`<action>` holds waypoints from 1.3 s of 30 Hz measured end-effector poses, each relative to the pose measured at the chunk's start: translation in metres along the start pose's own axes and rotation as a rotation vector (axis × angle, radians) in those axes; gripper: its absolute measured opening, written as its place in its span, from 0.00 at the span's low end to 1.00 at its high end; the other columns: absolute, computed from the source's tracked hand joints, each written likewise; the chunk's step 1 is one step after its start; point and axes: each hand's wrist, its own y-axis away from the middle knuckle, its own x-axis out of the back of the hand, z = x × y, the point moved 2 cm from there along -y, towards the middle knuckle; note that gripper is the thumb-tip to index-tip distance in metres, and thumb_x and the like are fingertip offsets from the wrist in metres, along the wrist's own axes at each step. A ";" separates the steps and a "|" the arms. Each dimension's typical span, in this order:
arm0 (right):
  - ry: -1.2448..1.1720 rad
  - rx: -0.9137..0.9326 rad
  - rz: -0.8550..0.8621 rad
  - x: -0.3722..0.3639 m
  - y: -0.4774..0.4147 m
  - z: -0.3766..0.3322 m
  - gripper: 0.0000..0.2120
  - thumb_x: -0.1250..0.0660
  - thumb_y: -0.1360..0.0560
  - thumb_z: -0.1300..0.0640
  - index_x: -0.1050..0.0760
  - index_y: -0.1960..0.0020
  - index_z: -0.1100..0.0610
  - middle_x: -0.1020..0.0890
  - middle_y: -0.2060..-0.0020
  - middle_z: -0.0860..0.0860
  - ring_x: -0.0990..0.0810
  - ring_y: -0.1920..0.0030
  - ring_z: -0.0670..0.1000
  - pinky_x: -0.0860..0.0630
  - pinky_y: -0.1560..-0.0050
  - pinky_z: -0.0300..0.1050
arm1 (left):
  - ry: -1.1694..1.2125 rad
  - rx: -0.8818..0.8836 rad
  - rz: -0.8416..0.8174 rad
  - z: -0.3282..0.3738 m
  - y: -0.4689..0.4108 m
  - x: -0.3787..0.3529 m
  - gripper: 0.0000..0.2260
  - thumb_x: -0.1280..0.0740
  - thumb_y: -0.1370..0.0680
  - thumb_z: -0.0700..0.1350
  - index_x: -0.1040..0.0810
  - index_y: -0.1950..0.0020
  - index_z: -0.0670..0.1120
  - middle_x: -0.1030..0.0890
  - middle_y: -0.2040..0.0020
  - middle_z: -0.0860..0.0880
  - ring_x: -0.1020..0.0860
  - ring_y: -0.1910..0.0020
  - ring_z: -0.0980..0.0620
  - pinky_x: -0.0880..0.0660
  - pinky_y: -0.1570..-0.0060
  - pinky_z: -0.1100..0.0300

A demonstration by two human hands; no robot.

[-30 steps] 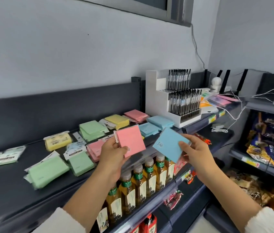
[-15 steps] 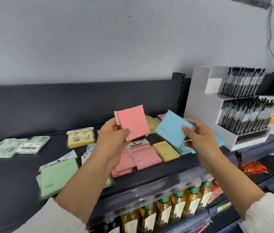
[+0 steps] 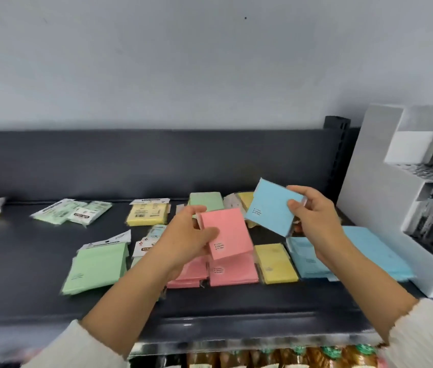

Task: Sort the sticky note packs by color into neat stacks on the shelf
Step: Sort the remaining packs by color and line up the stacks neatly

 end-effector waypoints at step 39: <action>0.902 0.117 -0.352 0.071 -0.019 0.017 0.12 0.39 0.21 0.56 0.27 0.38 0.52 0.23 0.48 0.51 0.26 0.48 0.51 0.33 0.53 0.42 | -0.988 -0.451 -0.333 0.007 -0.013 -0.135 0.41 0.25 0.36 0.62 0.38 0.29 0.50 0.32 0.33 0.52 0.35 0.34 0.51 0.35 0.34 0.52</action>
